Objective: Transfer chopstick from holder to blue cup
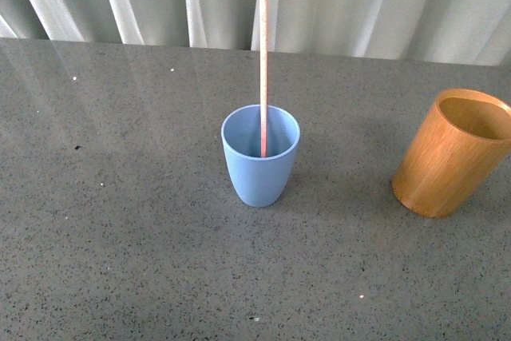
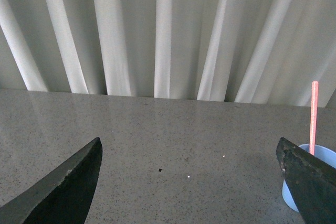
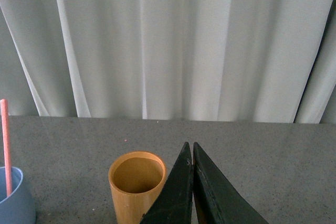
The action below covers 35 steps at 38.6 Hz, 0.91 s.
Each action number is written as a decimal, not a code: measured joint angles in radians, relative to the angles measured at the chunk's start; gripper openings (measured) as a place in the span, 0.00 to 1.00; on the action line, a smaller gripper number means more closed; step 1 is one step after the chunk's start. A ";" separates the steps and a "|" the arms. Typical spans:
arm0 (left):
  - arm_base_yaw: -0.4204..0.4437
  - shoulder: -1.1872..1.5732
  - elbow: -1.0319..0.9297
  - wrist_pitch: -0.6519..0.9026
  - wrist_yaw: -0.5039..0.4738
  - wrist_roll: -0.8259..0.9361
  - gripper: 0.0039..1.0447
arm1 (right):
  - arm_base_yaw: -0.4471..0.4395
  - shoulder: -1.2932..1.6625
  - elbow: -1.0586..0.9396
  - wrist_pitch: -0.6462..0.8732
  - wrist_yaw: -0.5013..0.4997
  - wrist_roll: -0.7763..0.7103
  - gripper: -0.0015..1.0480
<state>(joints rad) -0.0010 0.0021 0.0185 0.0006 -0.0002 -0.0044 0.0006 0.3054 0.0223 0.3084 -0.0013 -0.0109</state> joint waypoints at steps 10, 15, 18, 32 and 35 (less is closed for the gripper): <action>0.000 0.000 0.000 0.000 0.000 0.000 0.94 | 0.000 -0.084 0.000 -0.083 0.000 0.000 0.01; 0.000 0.000 0.000 0.000 0.000 0.000 0.94 | 0.000 -0.114 0.000 -0.113 0.000 0.000 0.01; 0.000 0.000 0.000 0.000 0.000 0.000 0.94 | 0.000 -0.130 0.000 -0.129 0.000 0.000 0.01; 0.000 -0.001 0.000 0.000 0.000 0.000 0.94 | 0.000 -0.301 0.000 -0.306 0.000 0.000 0.01; 0.000 -0.001 0.000 0.000 0.000 0.000 0.94 | 0.000 -0.301 0.000 -0.306 0.000 0.000 0.02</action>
<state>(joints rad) -0.0010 0.0010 0.0185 0.0006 -0.0002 -0.0044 0.0006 0.0044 0.0227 0.0021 -0.0010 -0.0113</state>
